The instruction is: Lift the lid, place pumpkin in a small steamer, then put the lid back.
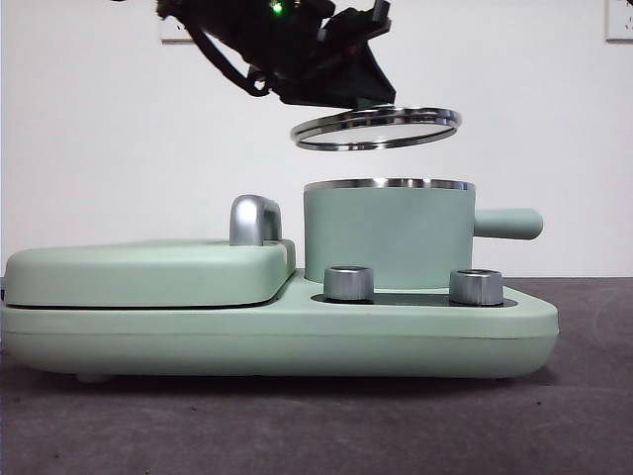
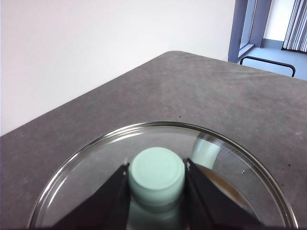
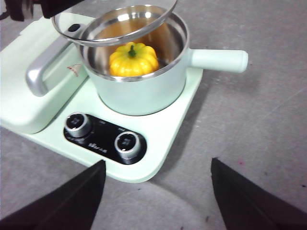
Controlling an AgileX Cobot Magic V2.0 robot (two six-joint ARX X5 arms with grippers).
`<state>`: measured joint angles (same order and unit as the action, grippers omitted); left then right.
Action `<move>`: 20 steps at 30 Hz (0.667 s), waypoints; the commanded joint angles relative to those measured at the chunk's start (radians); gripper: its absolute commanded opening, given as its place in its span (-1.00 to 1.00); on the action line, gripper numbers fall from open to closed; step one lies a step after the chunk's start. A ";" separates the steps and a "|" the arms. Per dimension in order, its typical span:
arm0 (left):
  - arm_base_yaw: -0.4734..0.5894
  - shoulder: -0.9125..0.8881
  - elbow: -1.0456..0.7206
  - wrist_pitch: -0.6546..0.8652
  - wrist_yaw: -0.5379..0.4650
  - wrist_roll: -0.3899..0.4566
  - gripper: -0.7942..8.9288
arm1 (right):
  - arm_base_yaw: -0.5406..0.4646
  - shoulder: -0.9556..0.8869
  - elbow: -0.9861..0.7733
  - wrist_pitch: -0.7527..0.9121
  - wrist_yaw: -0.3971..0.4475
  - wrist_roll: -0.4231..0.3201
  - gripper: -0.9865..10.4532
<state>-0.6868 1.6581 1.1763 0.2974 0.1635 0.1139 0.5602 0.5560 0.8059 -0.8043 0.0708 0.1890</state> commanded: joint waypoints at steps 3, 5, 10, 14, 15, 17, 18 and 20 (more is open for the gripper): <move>-0.019 0.045 0.044 0.038 0.004 0.037 -0.80 | 0.006 0.004 0.002 0.005 0.013 0.009 -0.24; -0.021 0.058 0.045 0.040 0.004 0.047 -0.80 | 0.006 0.004 0.002 0.003 0.013 0.009 -0.24; -0.022 0.076 0.045 0.039 0.004 0.055 -0.81 | 0.006 0.004 0.002 0.002 0.013 0.009 -0.24; -0.022 0.076 0.045 0.040 0.004 0.059 -0.81 | 0.006 0.004 0.002 0.002 0.013 0.009 -0.24; -0.022 0.076 0.045 0.040 0.004 0.058 -0.81 | 0.006 0.004 0.002 0.002 0.013 0.009 -0.24; -0.022 0.076 0.045 0.040 0.005 0.058 -0.81 | 0.006 0.004 0.002 0.002 0.013 0.009 -0.24; -0.022 0.076 0.045 0.040 0.005 0.058 -0.81 | 0.006 0.004 0.002 0.002 0.013 0.009 -0.24; -0.022 0.076 0.045 0.040 0.005 0.058 -0.81 | 0.006 0.004 0.002 -0.001 0.013 0.009 -0.24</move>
<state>-0.6991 1.7271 1.1847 0.3035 0.1631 0.1650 0.5602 0.5560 0.8059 -0.8082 0.0799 0.1886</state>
